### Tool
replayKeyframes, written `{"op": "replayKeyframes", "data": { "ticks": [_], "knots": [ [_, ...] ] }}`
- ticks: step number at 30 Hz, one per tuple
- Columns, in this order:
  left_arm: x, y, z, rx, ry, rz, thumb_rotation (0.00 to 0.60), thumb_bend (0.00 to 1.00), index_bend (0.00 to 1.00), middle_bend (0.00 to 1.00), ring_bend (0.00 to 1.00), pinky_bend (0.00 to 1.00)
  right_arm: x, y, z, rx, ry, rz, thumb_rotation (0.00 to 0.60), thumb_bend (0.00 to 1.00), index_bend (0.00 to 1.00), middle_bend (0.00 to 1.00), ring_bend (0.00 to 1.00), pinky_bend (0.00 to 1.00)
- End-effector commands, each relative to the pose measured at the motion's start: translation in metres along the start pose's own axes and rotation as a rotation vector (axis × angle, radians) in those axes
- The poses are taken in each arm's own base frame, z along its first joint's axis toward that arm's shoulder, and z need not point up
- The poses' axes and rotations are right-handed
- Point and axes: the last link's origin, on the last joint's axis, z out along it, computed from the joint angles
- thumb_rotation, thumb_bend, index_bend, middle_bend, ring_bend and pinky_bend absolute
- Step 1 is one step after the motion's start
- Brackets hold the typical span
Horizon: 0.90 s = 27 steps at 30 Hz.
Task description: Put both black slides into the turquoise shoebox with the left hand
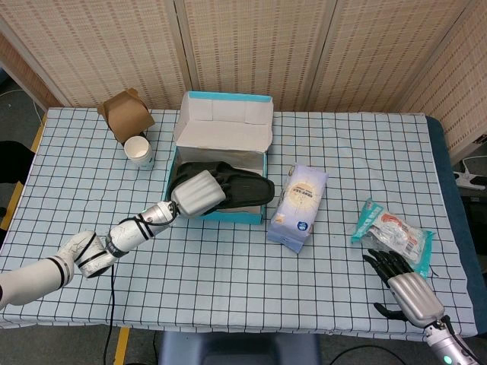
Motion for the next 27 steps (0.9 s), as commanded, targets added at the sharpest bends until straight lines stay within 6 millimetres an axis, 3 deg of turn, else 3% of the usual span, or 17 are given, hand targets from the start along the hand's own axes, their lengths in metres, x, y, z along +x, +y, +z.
{"op": "replayKeyframes", "data": {
  "ticks": [1, 13, 27],
  "knots": [
    [-0.009, 0.000, 0.002, 0.004, -0.023, -0.035, 0.600, 0.89, 0.67, 0.67, 0.32, 0.41, 0.001, 0.000, -0.001, 0.000, 0.004, 0.003, 0.600, 0.17, 0.00, 0.00, 0.00, 0.00],
    [-0.026, -0.015, -0.001, 0.037, -0.105, -0.036, 0.600, 0.88, 0.67, 0.66, 0.28, 0.36, 0.000, -0.001, -0.001, 0.010, -0.001, 0.001, 0.600, 0.17, 0.00, 0.00, 0.00, 0.00],
    [-0.045, -0.006, -0.001, 0.014, -0.203, -0.036, 0.600, 0.87, 0.67, 0.65, 0.27, 0.37, -0.001, -0.002, -0.001, 0.014, -0.006, 0.002, 0.600, 0.17, 0.00, 0.00, 0.00, 0.00]
  ]
}}
